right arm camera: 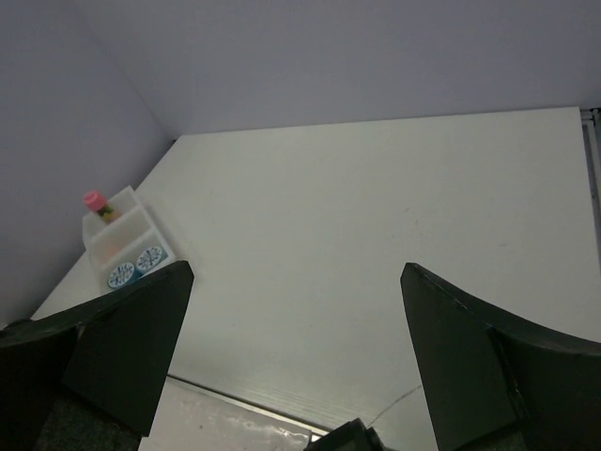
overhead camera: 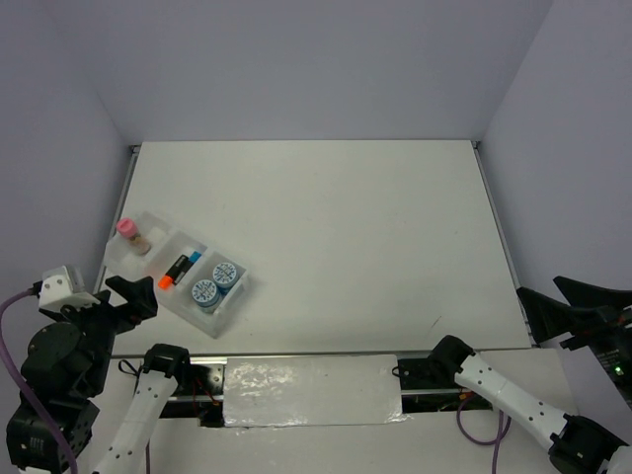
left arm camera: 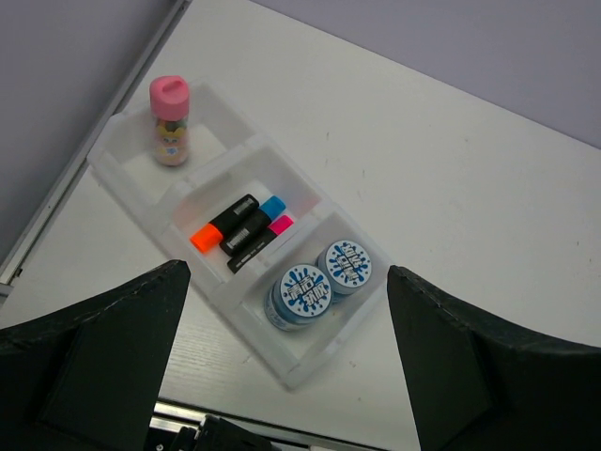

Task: Sort the stationery into containers
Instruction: Reset both arms

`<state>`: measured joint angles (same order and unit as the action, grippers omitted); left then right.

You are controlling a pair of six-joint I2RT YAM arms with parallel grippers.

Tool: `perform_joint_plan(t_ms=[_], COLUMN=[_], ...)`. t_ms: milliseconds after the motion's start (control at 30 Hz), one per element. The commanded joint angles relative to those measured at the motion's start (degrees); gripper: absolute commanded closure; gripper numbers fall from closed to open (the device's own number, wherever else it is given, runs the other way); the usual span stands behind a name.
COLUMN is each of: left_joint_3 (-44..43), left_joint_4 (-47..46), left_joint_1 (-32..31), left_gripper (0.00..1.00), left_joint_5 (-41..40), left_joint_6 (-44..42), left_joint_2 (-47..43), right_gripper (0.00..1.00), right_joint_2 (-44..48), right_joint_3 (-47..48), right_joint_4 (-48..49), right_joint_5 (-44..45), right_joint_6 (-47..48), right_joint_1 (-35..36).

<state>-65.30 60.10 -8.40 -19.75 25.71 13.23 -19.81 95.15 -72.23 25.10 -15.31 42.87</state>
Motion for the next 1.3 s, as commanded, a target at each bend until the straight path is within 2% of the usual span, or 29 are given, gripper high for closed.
perform_joint_plan(t_ms=[0, 400, 667, 967, 1267], left_joint_3=[-1.1, -1.8, 0.3, 1.2, 2.5], left_joint_4=[-0.8, 1.5, 1.7, -0.5, -2.1], left_joint_1=[-0.4, -0.5, -0.5, -0.5, -0.5], left_gripper=[0.01, 0.01, 0.01, 0.01, 0.01], left_joint_5=[-1.1, -2.7, -1.7, -1.4, -1.6], left_joint_6=[1.0, 2.6, 3.3, 2.4, 2.1], left_joint_2=[-0.3, -1.2, -0.4, 0.5, 0.1], right_gripper=[0.0, 0.0, 0.0, 0.0, 0.0], right_joint_2=[-0.2, 0.3, 2.0, 4.0, 3.0], right_joint_3=[0.7, 0.7, -1.5, -10.0, -11.8], right_joint_4=[-1.2, -2.7, -2.8, 3.0, 6.1], right_joint_5=[-0.6, -1.2, 2.9, 2.6, 2.9], right_joint_6=[-0.1, -0.2, -0.5, -0.9, 0.1], right_joint_1=[0.3, 0.2, 0.2, 0.3, 0.3])
